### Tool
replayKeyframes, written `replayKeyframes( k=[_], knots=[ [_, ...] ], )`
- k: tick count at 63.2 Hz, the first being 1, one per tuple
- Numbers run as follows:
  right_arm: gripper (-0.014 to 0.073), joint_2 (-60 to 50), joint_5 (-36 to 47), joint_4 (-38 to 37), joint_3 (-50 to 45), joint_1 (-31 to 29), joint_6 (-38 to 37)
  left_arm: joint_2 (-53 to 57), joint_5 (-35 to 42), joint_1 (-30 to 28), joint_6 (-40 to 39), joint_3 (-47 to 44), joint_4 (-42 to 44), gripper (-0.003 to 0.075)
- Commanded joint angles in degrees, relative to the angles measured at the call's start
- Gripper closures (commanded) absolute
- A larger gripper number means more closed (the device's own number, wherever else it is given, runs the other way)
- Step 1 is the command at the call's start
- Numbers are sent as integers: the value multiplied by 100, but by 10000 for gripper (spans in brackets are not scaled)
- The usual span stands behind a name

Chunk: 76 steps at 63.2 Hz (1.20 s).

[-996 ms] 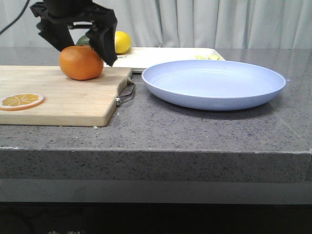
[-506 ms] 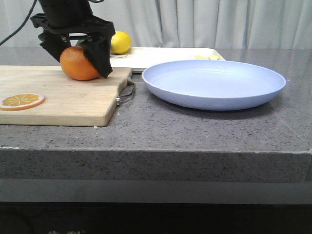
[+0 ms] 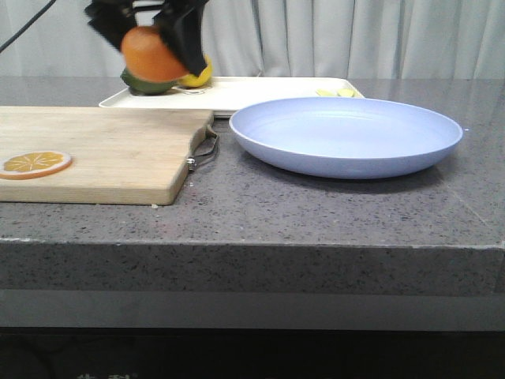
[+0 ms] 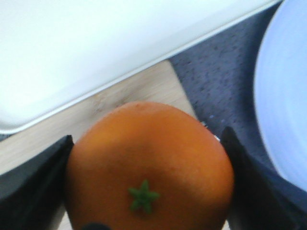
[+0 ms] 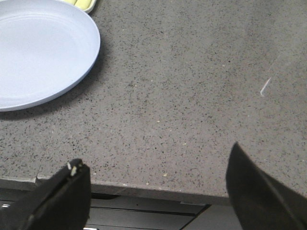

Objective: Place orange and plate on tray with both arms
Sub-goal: 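Lift the orange with the left gripper and carry it over the plate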

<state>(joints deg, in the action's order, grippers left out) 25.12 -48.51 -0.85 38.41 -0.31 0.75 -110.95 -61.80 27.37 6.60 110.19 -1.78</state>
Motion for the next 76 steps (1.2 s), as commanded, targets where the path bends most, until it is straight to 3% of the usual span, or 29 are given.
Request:
replayKeyframes(
  k=[1,35,64,69,76],
  knots=[
    [5,102,442,-5,199,-24,63,315,198,243,8,417,-39,308],
    [5,102,442,-5,199,-24,63,-586,249,1495,8,1590,-39,308],
    [5,102,463,-5,199,-24,63,-1263,223,1708,8,1925,-15,307],
    [5,102,470,-5,199,-24,63,-1263,236,1708,8,1925,-15,275],
    [5,102,482,-5,199,-24,63,-1263,217,1708,8,1925,-15,146]
  ],
)
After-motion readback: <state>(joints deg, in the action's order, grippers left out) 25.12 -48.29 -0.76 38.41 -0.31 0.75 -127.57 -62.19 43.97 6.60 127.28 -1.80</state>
